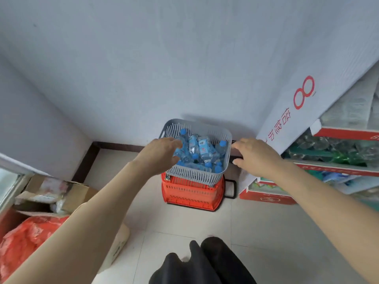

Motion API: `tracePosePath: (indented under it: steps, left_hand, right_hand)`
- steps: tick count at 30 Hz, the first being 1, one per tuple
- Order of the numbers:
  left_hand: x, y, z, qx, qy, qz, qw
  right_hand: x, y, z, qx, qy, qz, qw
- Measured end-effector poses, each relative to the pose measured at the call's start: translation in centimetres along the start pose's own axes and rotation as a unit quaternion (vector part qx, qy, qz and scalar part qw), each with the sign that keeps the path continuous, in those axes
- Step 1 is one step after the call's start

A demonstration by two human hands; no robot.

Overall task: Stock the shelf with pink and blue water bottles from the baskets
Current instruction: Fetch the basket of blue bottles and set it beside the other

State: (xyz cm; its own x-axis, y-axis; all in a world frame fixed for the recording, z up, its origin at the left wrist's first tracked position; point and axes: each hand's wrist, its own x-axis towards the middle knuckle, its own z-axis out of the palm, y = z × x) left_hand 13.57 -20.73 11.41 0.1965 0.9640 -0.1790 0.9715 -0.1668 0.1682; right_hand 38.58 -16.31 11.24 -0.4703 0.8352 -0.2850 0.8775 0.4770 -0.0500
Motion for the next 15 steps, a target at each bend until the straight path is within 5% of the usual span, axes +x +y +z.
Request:
tracePosePath:
  steps: [11,15]
  left_hand:
    - [10.9,-7.0,5.5,-0.03,-0.082,-0.027,0.996]
    - [14.6,-10.7,8.3,-0.067,-0.101,-0.054,0.991]
  right_hand:
    - [10.6,3.0,4.5,0.075,-0.056,0.067,0.993]
    - [14.4,3.9,7.4,0.183,-0.075,0.142,0.97]
